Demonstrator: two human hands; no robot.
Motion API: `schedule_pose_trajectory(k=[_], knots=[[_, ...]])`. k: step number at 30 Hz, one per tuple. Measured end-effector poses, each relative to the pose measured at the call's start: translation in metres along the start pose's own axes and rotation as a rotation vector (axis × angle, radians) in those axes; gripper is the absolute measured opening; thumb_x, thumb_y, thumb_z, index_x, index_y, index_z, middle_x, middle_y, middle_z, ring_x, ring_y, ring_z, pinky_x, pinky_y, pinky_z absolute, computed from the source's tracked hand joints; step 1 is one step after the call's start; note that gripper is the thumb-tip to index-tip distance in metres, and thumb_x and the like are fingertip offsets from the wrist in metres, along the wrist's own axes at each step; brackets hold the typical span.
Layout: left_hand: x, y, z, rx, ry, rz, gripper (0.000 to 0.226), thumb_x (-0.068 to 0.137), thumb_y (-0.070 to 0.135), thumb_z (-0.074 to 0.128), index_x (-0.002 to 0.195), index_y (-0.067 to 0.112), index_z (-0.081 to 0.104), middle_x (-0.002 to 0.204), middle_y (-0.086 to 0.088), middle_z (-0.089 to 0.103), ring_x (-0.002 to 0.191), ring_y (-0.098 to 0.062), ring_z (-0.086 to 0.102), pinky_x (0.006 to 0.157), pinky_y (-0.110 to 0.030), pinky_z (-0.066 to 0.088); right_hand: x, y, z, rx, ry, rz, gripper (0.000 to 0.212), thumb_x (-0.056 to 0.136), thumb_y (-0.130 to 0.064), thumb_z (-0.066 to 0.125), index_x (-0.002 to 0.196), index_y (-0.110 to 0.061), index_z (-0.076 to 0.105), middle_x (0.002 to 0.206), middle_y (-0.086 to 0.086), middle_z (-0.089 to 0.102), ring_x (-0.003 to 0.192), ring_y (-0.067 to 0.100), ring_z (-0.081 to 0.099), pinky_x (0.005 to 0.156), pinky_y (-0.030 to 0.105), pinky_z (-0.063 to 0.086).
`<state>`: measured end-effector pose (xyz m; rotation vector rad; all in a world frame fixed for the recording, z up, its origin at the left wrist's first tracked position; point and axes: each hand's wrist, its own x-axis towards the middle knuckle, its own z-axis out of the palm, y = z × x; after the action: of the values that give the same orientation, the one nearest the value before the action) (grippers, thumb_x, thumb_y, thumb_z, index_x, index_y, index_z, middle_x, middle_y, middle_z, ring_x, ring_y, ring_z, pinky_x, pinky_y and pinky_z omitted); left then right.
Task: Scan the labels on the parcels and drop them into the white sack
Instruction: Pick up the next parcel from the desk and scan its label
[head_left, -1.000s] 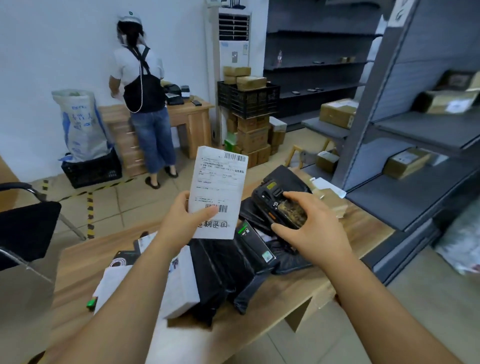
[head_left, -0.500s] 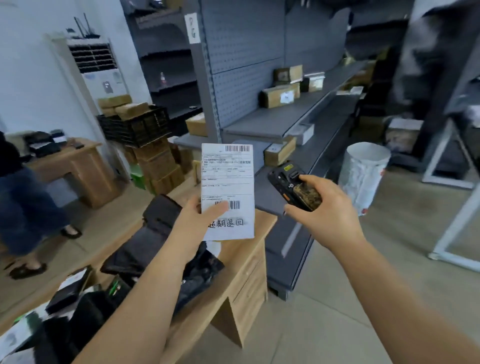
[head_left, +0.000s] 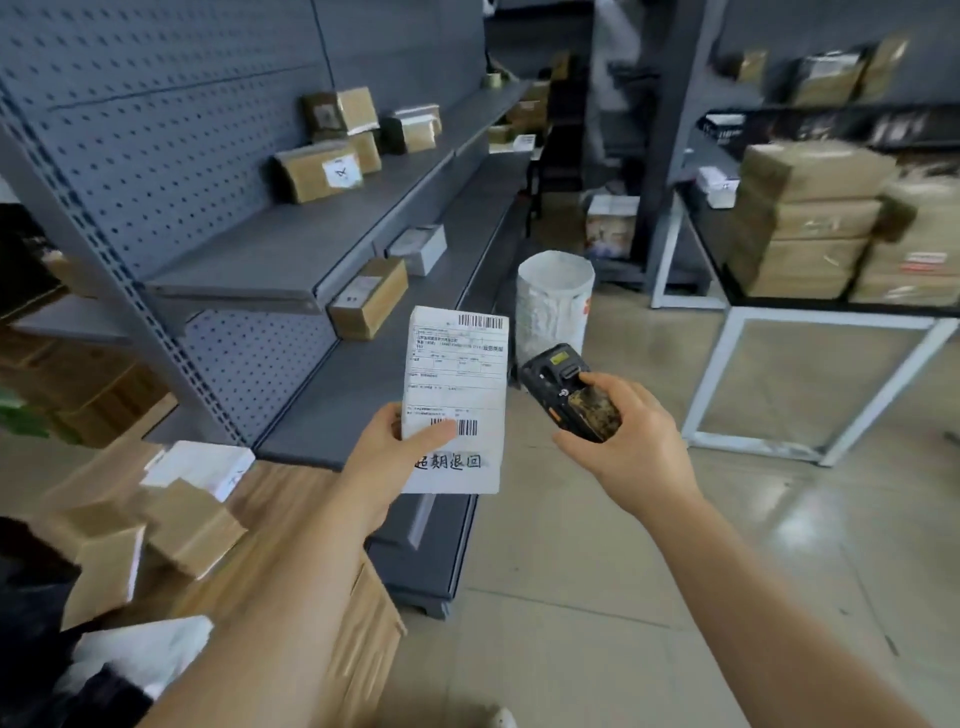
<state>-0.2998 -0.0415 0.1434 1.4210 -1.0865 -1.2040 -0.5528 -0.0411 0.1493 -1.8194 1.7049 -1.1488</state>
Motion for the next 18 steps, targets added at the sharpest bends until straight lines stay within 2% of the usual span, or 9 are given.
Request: schedule_pose_trajectory(k=[3,6,9,14,18], knots=[[0.061,0.006,0.020,-0.053,-0.049,0.001,0.034,0.085,0.021,0.075,0.115,0.019,0.061,0.105,0.005,0.074,0.087,-0.009,0.072,0.064,-0.022,0.054,0.052,0.016,0.004,-0.038,0.016,0.020,0.061,0.073,-0.035,0.082,0.129,-0.039,0.058,0.112,-0.023,0.048,0.098,-0.001,0.048,0.084,0.021,0.038],[0.119,0.022,0.035,-0.094,-0.074,0.003,0.032,0.085,0.019,0.075,0.114,0.018,0.061,0.103,0.005,0.075,0.082,-0.007,0.072,0.059,-0.019,0.054,0.109,0.024,0.003,-0.076,0.033,0.017,0.062,0.073,-0.038,0.083,0.129,-0.039,0.057,0.113,-0.023,0.049,0.099,0.001,0.051,0.085,0.024,0.043],[0.175,0.039,0.046,-0.090,-0.093,0.016,0.034,0.083,0.021,0.077,0.113,0.020,0.060,0.103,0.005,0.075,0.086,-0.009,0.073,0.063,-0.021,0.054,0.159,0.031,0.001,-0.110,0.061,0.009,0.063,0.072,-0.039,0.083,0.129,-0.039,0.056,0.114,-0.021,0.051,0.100,0.003,0.053,0.086,0.025,0.046],[0.243,0.045,0.065,-0.078,-0.065,0.015,0.031,0.082,0.021,0.078,0.107,0.023,0.059,0.099,0.007,0.075,0.086,-0.011,0.073,0.069,-0.025,0.053,0.221,0.057,0.007,-0.151,0.064,-0.003,0.061,0.072,-0.040,0.083,0.127,-0.039,0.057,0.114,-0.023,0.051,0.095,-0.003,0.048,0.083,0.022,0.042],[0.290,0.039,0.082,-0.077,-0.039,-0.012,0.030,0.082,0.021,0.078,0.105,0.025,0.059,0.096,0.008,0.075,0.081,-0.007,0.073,0.062,-0.021,0.053,0.274,0.086,0.021,-0.131,0.032,-0.011,0.062,0.073,-0.038,0.084,0.128,-0.037,0.057,0.117,-0.023,0.051,0.096,-0.010,0.042,0.085,0.019,0.039]])
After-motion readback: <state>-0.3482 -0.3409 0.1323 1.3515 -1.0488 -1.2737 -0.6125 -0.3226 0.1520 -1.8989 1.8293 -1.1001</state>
